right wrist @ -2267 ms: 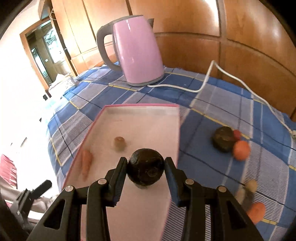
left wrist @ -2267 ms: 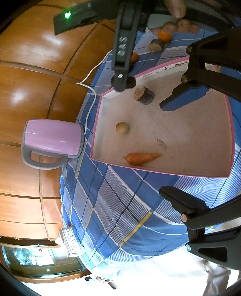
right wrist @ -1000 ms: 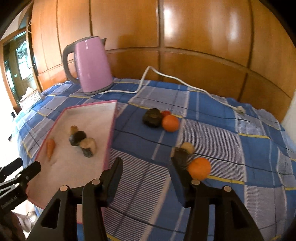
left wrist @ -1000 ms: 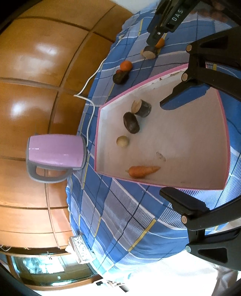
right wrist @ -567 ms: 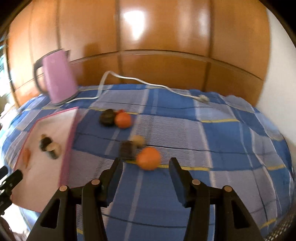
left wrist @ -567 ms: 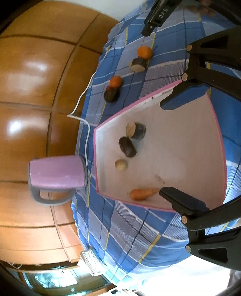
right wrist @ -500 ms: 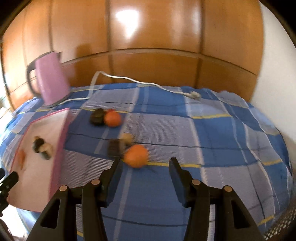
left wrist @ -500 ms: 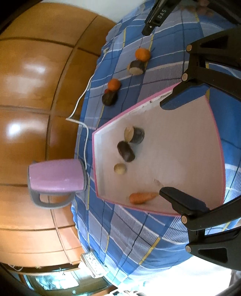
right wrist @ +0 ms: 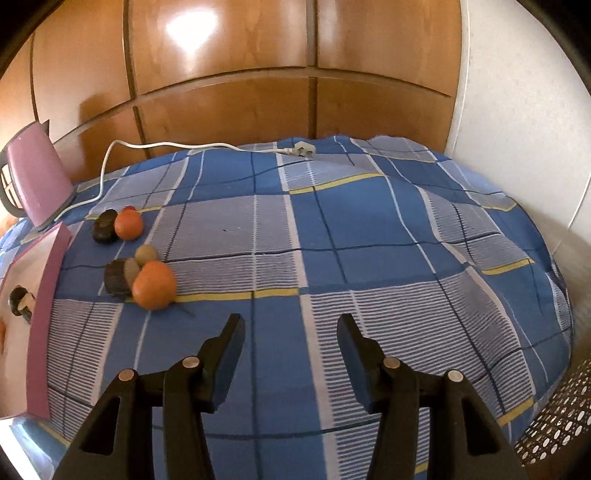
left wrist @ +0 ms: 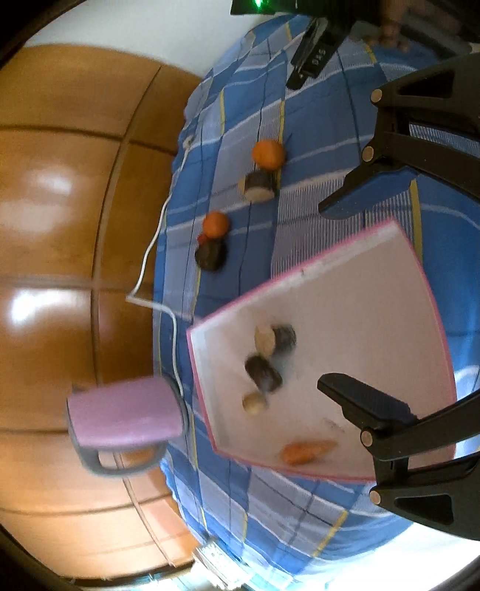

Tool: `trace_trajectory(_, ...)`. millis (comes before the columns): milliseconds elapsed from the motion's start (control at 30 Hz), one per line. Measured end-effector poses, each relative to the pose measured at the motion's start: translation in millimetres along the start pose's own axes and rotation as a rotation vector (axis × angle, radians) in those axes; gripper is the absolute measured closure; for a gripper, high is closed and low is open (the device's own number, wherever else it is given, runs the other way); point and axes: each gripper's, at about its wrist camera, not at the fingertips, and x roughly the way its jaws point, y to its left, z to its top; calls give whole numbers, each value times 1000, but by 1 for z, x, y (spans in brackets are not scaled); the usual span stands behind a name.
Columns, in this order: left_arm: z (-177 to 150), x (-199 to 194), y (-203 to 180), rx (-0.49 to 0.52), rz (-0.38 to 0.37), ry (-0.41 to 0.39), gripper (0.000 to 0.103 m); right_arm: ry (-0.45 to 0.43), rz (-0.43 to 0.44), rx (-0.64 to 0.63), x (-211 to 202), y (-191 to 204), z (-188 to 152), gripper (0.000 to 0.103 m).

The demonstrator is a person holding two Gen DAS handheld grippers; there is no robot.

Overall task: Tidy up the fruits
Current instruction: 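Withdraw the right tool from the tray while moving the left tool toward the orange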

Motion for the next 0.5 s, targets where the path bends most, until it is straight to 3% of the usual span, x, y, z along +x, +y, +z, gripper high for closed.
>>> trace_trajectory(233,22,11,-19,16,-56,19,19,5,-19,28,4,-14,-4,50)
trace_trajectory(500,70,41,-24,-49,-122,68,41,3,-30,35,10,-21,-7,50)
